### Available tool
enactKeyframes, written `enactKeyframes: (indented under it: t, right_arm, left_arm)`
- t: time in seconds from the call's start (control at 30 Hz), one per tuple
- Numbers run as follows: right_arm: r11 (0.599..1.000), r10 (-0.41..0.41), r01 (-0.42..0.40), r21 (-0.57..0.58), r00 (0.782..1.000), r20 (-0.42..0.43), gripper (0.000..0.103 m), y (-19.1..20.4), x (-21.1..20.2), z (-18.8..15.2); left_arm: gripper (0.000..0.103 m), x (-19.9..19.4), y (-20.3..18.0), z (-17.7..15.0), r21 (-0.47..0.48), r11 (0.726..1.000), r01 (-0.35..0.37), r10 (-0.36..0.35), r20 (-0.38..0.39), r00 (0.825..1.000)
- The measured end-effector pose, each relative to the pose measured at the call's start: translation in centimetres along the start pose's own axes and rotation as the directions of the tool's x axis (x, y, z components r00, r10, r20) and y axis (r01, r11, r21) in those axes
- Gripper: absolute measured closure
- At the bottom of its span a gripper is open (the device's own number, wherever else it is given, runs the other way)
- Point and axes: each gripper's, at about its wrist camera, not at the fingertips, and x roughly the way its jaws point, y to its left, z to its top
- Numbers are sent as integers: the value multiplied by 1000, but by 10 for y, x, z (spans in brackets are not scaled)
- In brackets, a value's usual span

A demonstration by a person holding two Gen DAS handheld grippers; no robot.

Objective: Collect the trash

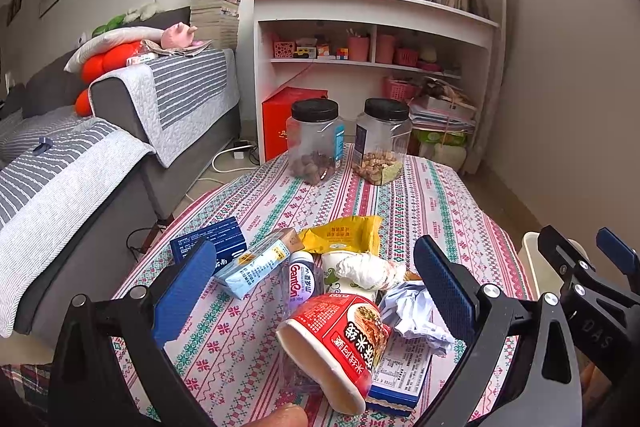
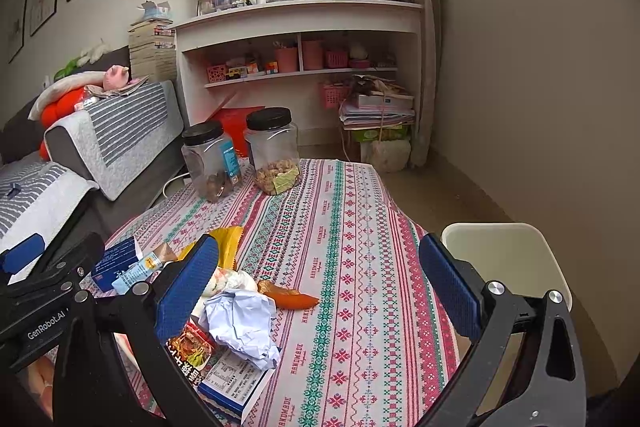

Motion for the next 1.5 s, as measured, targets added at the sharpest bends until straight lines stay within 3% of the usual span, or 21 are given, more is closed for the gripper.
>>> enactKeyframes:
  t: [0.5,0.73,1.5]
  right_arm:
    - [1000,13,-12,16,1000,-16,7,1,-2,-2]
    - [999,-17,18,-50,1000,3,7,5,-3,-3]
    - [1000,-4,3,-25,1000,-15,7,4,-3,-3]
  left_arm:
    - [7,-1,19,-7,0,1000,7,-7,0,1000]
    - [7,1,25,-12,-2,1000,9,-9,-3,1000]
    - [7,5,34,-19,-9,1000,10,-10,-8,1000]
